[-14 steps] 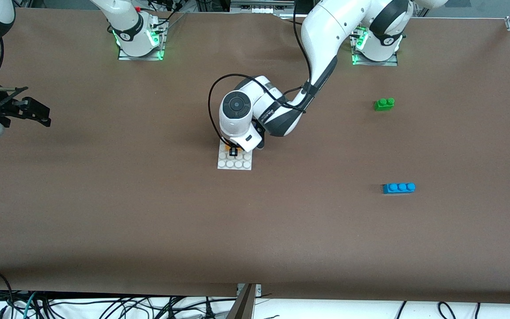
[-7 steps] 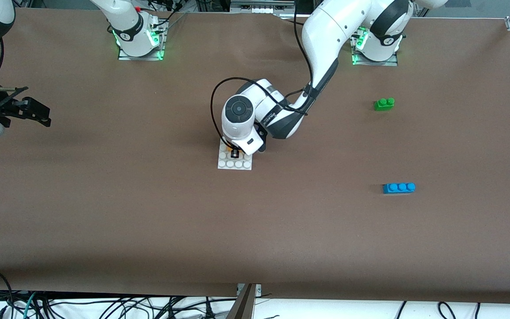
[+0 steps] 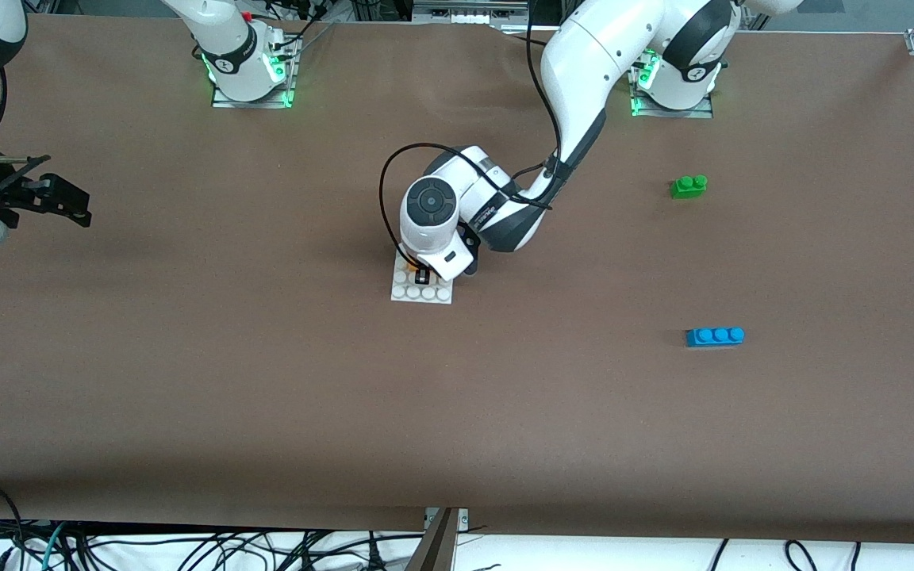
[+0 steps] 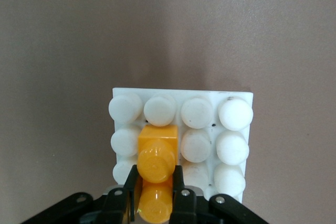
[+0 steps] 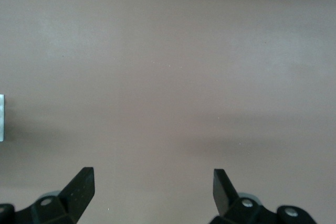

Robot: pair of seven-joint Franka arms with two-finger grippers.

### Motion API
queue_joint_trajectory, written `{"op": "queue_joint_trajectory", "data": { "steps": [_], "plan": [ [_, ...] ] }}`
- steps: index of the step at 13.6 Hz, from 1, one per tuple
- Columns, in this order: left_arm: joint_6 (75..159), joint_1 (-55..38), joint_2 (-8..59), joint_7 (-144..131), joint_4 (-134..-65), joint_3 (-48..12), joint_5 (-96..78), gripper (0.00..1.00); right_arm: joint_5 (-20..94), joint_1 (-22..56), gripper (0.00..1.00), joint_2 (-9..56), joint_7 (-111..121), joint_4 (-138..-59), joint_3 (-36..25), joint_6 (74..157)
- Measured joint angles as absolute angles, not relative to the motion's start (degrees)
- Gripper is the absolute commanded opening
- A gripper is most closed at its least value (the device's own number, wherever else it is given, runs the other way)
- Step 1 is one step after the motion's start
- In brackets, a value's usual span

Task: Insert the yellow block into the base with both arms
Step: 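Lower the yellow brick onto the base studs and press down with the left gripper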

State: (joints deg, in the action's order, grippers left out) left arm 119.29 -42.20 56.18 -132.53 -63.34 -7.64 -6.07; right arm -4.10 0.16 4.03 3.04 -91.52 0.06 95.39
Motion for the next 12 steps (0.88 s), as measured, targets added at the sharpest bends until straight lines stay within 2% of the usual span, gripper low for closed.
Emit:
{"op": "queue_joint_trajectory", "data": {
  "steps": [3, 6, 8, 10, 12],
  "plan": [
    [119.29, -42.20, 56.18, -132.52, -63.34, -7.64, -6.07, 0.24, -4.10, 0.16, 1.00, 4.03, 3.04, -91.52, 0.06, 95.39],
    [119.29, -42.24, 56.21, -132.50, -63.36, -7.68, -6.09, 0.55, -4.10, 0.16, 1.00, 4.03, 3.05, -91.52, 0.06, 95.39],
    [119.28, -42.37, 56.32, -132.50, -63.40, -7.82, -6.14, 0.79, -4.10, 0.16, 1.00, 4.04, 3.05, -91.52, 0.06, 95.39],
    [119.28, -42.41, 56.41, -132.50, -63.42, -7.83, -6.16, 0.89, -4.10, 0.16, 1.00, 4.04, 3.05, -91.52, 0.06, 95.39],
    [119.28, -42.36, 56.42, -132.50, -63.36, -7.83, -6.20, 0.89, -4.10, 0.16, 1.00, 4.04, 3.05, -91.52, 0.06, 95.39]
  ]
}}
